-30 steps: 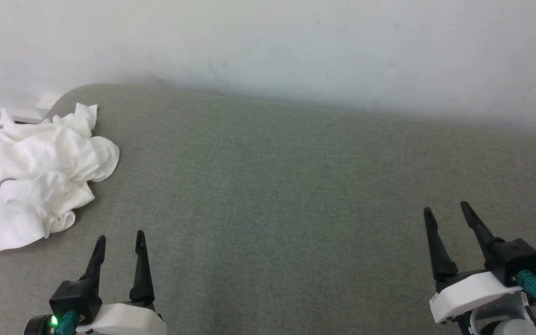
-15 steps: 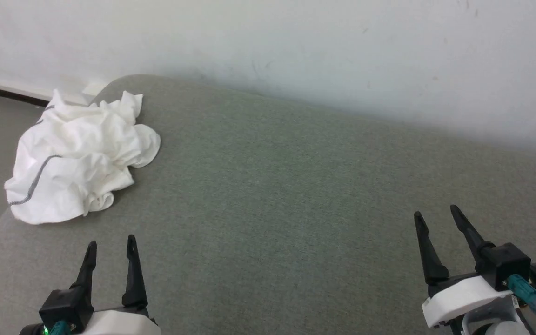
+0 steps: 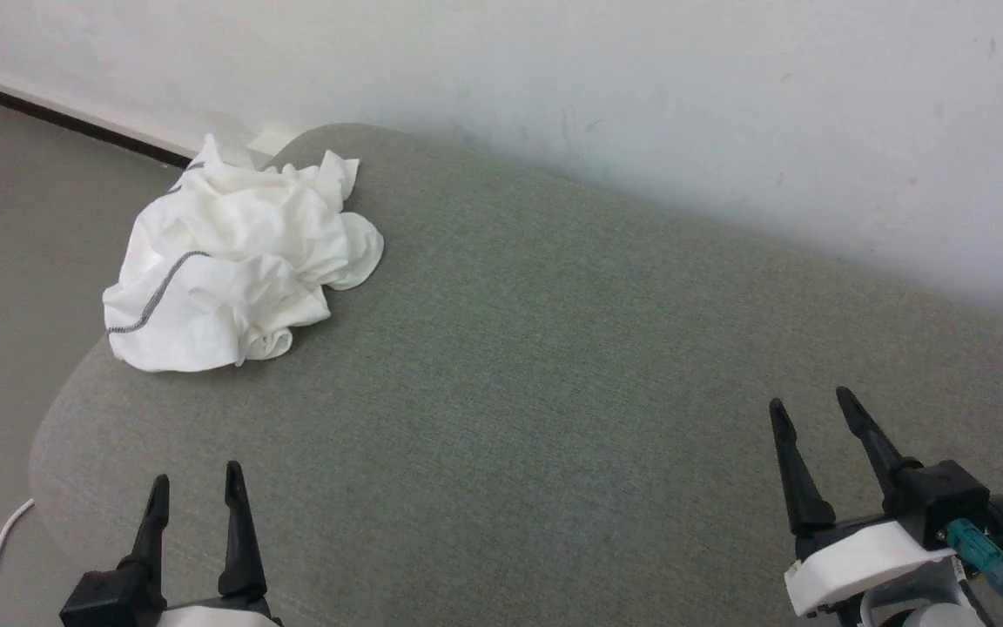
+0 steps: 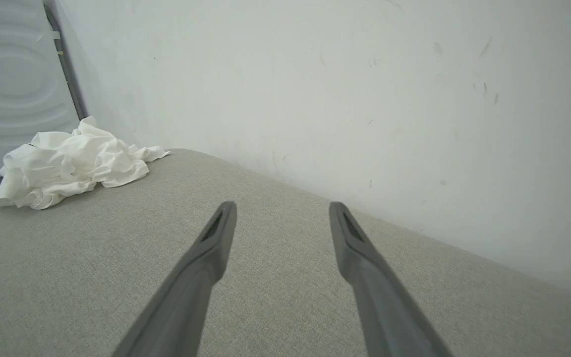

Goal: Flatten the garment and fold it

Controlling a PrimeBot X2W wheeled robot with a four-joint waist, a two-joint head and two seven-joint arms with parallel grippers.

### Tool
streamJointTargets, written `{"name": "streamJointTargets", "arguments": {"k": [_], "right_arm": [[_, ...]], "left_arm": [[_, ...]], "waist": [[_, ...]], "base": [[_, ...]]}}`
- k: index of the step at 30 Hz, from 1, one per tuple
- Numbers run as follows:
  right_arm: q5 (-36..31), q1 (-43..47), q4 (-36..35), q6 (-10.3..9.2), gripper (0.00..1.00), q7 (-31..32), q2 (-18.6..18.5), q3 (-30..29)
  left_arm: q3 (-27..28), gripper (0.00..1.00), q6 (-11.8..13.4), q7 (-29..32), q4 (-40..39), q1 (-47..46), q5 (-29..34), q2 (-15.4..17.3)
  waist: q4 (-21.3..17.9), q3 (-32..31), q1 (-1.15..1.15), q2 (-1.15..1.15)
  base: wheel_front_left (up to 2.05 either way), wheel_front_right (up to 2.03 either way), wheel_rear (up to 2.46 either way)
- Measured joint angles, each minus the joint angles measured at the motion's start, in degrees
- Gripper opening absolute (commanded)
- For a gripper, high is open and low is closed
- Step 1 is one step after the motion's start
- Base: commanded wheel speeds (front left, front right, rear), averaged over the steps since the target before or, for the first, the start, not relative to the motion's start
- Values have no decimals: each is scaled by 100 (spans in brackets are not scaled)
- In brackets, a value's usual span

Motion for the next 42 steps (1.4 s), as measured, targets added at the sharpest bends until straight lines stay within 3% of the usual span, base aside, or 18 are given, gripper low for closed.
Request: {"name": "streamJointTargets", "arguments": {"k": [28,42], "right_arm": [[43,-54,197,0,100,-328,2,10],[43,-60,213,0,100,-338,5,2]], "left_arm": [[107,100,57,-349,-121,212,-339,0],[114,100,57,-350,-114,214,-334,-1]], "waist": [[725,-31,0,0],[700,-24,0,0]], "base": [[0,0,0],[0,0,0]]}}
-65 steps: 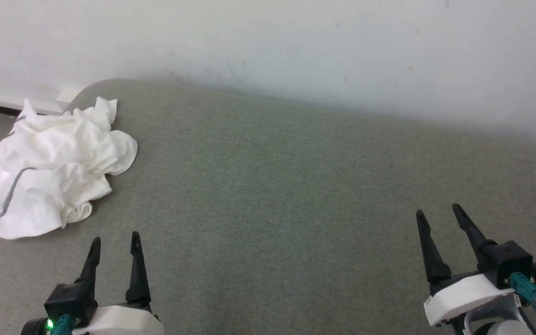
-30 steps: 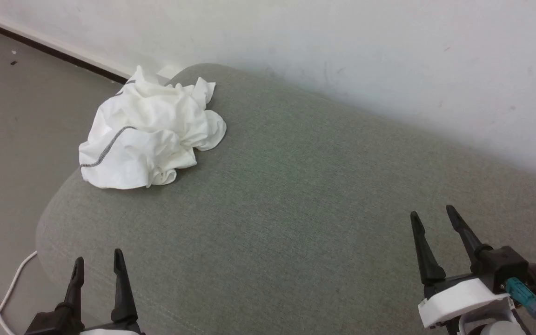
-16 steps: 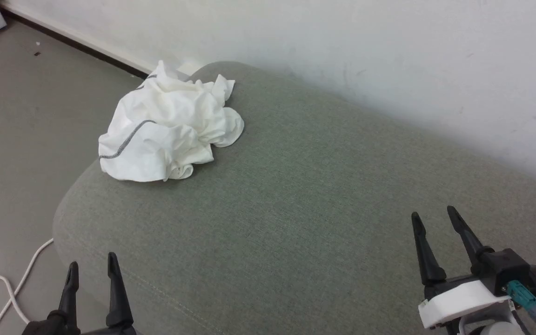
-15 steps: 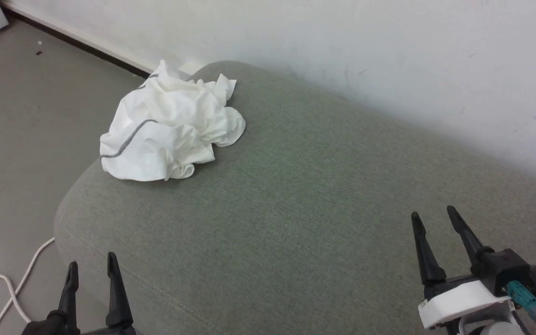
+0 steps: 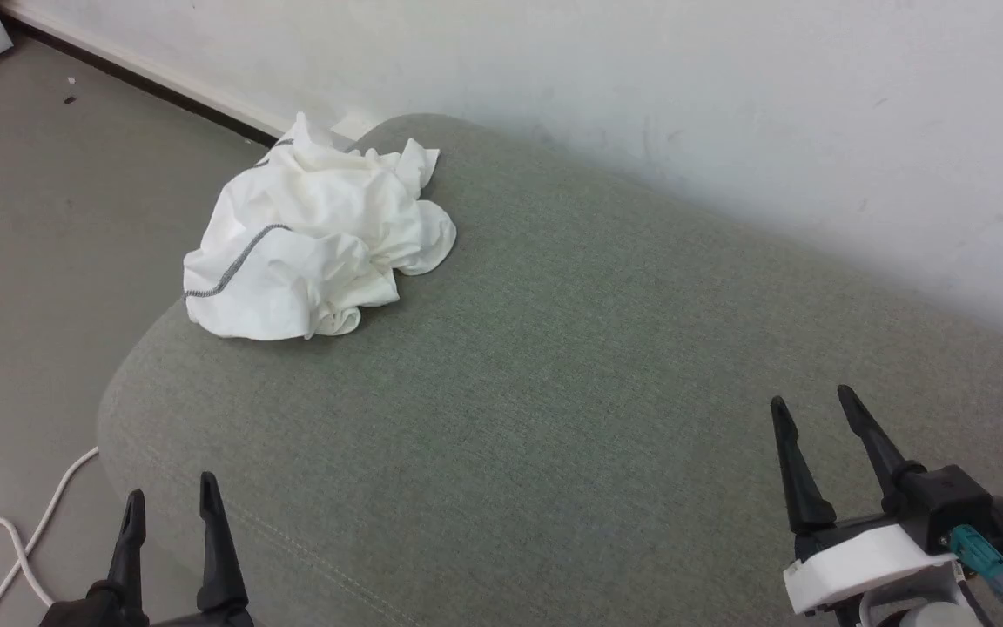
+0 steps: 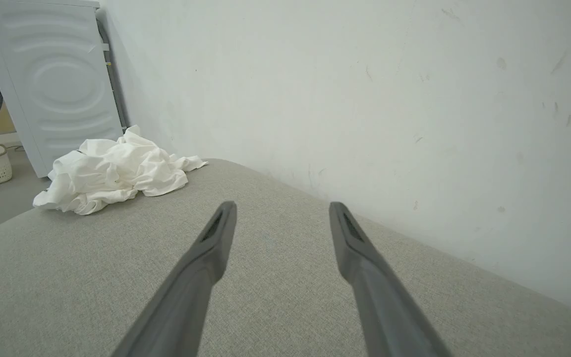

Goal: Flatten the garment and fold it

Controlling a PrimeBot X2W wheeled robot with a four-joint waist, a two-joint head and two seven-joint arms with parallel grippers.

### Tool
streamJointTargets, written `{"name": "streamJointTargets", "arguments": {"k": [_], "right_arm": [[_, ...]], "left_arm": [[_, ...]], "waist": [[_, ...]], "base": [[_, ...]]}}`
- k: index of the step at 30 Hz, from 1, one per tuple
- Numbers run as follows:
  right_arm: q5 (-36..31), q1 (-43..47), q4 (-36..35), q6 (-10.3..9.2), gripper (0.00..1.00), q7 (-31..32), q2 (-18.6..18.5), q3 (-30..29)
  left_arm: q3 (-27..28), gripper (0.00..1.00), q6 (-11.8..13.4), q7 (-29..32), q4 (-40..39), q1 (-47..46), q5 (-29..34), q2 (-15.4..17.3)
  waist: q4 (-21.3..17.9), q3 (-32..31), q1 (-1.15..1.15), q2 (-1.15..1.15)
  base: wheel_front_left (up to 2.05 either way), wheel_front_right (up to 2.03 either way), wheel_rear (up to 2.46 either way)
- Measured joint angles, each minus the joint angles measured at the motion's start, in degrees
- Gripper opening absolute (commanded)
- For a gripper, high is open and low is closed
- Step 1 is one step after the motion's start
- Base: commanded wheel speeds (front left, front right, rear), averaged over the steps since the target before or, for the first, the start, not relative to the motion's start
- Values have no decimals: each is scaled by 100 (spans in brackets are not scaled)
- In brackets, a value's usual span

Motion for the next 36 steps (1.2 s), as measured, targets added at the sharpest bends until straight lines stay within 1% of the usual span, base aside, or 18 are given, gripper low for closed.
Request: {"name": "streamJointTargets", "arguments": {"k": [3,7,10,15,18,22,23,25,27,30,36], "right_arm": [[0,0,-12,0,100,0,0,-12],[-21,-17,-53,0,100,-2,1,-22],[-111,-55,-114,0,100,-3,3,-65],[-363,-196,-299,0,100,2,5,-190],[-527,-314,-494,0,100,77,4,-250],[-732,-455,-886,0,100,313,9,-271],[-773,-485,-981,0,100,381,9,-259],[-843,-531,-1195,0,100,519,7,-215],[-872,-568,-1408,0,100,650,-11,-170],[-873,-622,-1728,0,100,826,-48,-98],[-873,-631,-2224,0,100,1140,-208,-45]], "left_arm": [[13,100,-1,0,-42,-15,-53,0],[66,100,-11,0,-291,-285,-392,-1],[75,100,-127,66,-499,-695,-505,74],[187,100,-247,773,-747,-1729,-692,545],[257,100,-263,1237,-642,-2464,-790,870],[291,100,-367,1740,-112,-3471,-873,1315],[307,100,-371,1842,59,-3697,-901,1406],[318,100,-459,2078,446,-4120,-1005,1569],[326,100,-522,2272,856,-4502,-1160,1672],[281,100,-637,2543,1458,-4922,-1184,1916],[119,100,-773,3424,2581,-5610,-1464,2157]], "waist": [[-8,17,0,0],[-38,109,0,0],[-64,235,0,0],[-105,529,0,0],[-133,756,1,0],[-182,1087,1,0],[-197,1168,1,0],[-233,1332,1,0],[-274,1490,1,0],[-349,1705,2,0],[-531,2048,2,0]], "base": [[0,0,0],[0,0,0],[0,0,0],[0,0,0],[0,0,0],[0,0,0],[0,0,0],[0,0,0],[0,0,0],[0,0,0],[0,0,0]]}}
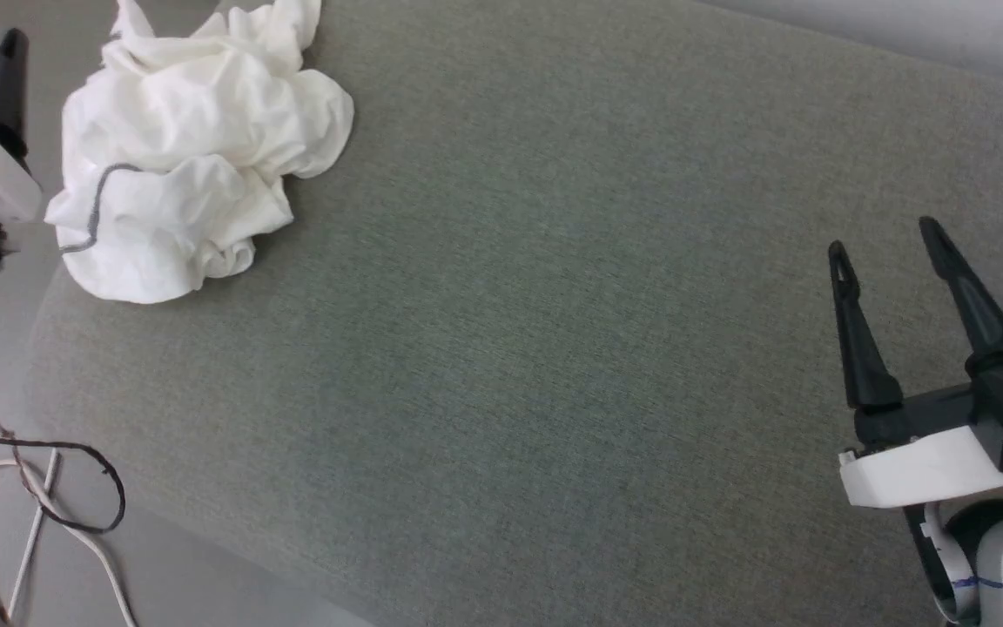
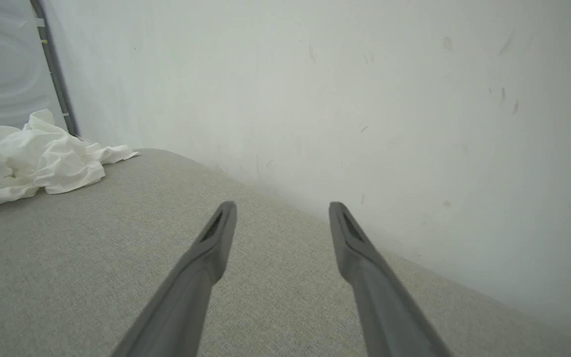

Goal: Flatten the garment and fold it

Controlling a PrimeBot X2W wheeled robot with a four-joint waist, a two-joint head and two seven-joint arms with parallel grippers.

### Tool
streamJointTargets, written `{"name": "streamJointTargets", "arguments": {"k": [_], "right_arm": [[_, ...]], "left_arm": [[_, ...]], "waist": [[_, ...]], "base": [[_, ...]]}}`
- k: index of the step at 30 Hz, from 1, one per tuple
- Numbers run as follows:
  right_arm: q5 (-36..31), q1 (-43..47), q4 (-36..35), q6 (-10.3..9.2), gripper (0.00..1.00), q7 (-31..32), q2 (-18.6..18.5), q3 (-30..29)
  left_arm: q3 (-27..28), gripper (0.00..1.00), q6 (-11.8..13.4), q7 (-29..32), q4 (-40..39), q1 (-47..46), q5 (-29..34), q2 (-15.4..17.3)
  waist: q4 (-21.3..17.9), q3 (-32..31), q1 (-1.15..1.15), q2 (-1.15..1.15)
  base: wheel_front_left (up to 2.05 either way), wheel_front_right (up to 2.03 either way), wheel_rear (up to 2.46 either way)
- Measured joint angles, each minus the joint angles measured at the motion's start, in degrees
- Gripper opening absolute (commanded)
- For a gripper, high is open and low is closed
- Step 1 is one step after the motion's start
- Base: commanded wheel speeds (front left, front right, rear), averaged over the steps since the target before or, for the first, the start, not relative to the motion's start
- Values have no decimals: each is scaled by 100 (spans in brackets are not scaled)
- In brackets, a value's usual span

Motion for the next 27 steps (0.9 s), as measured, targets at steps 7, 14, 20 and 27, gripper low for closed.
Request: {"name": "streamJointTargets", "arguments": {"k": [7,14,20,27], "right_arm": [[-14,7,-497,0,100,371,-190,-20],[-38,11,-906,0,100,686,-389,-27],[-32,17,-1138,0,100,889,-530,-63],[-25,13,-1352,0,100,1096,-687,-57]], "left_arm": [[-380,100,-190,976,929,-353,-65,326],[-566,100,-238,1169,1479,-358,-156,342],[-789,100,-245,1005,1950,-357,-107,220],[-914,100,-240,413,2605,-355,65,183]], "waist": [[-169,376,-1,0],[-306,743,-1,0],[-375,1016,-1,0],[-421,1239,-2,0]], "base": [[0,0,0],[0,0,0],[0,0,0],[0,0,0]]}}
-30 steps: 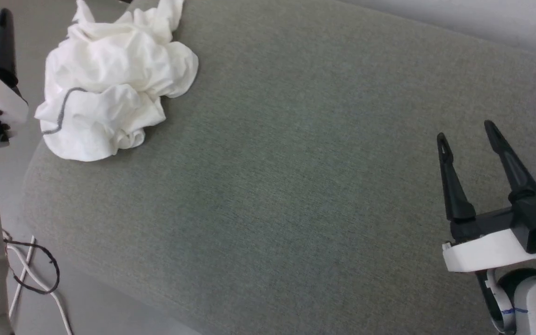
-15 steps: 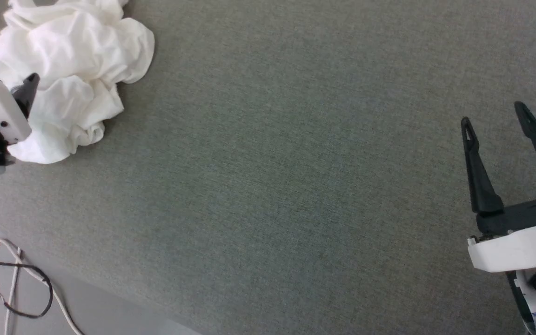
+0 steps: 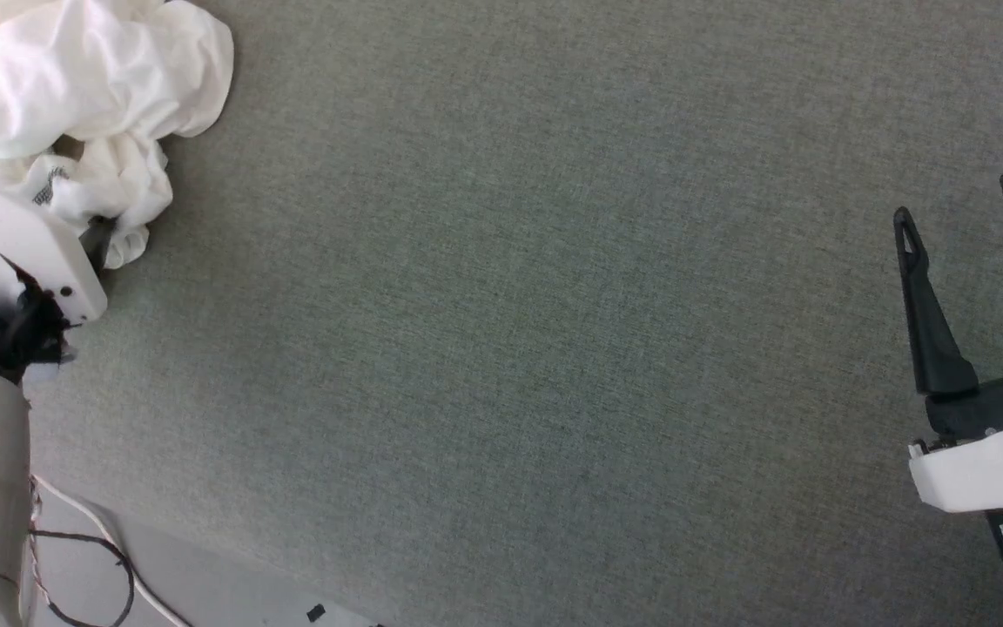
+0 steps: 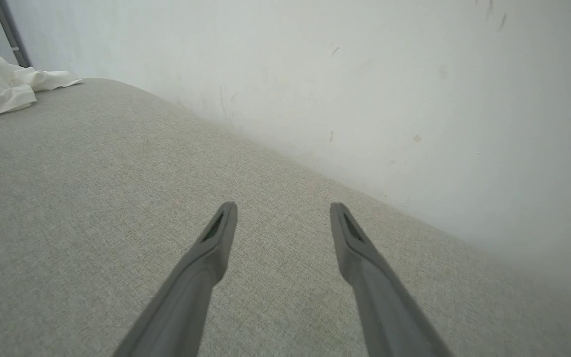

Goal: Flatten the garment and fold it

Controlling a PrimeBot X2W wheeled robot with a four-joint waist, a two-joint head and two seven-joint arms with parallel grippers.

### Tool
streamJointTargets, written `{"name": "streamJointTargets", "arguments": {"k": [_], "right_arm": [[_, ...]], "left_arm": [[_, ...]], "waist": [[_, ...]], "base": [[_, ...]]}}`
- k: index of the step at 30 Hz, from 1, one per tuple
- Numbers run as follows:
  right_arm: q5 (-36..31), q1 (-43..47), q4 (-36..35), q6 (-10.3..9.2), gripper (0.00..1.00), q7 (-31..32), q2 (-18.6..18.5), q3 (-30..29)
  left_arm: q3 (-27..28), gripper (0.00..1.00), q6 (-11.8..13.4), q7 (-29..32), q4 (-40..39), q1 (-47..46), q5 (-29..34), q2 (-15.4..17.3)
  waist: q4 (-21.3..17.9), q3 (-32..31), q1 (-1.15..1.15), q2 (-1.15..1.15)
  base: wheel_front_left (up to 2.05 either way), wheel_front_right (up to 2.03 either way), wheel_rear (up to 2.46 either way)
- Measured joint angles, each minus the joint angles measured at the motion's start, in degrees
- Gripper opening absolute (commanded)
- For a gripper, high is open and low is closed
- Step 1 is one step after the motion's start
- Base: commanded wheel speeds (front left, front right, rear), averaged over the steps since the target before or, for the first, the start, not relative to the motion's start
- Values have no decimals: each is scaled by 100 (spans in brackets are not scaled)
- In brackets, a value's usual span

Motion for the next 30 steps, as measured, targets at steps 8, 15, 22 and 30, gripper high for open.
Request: {"name": "streamJointTargets", "arguments": {"k": [8,15,22,30], "right_arm": [[53,-6,-51,0,100,111,-51,-10],[154,-7,176,0,100,-145,124,-78],[246,5,631,0,100,-634,479,-87],[405,190,1148,0,100,-1203,814,-192]], "left_arm": [[-11,0,-4,-900,503,-18,-9,-78],[-134,0,-54,-1315,566,-281,-32,165],[-323,0,-56,-1367,43,-652,-238,508],[-532,0,-56,-1392,-985,-1302,-158,797]], "waist": [[-61,-40,0,0],[-81,-343,0,0],[-99,-809,-1,0],[-175,-1464,-1,0]], "base": [[0,0,0],[0,0,0],[0,0,0],[0,0,0]]}}
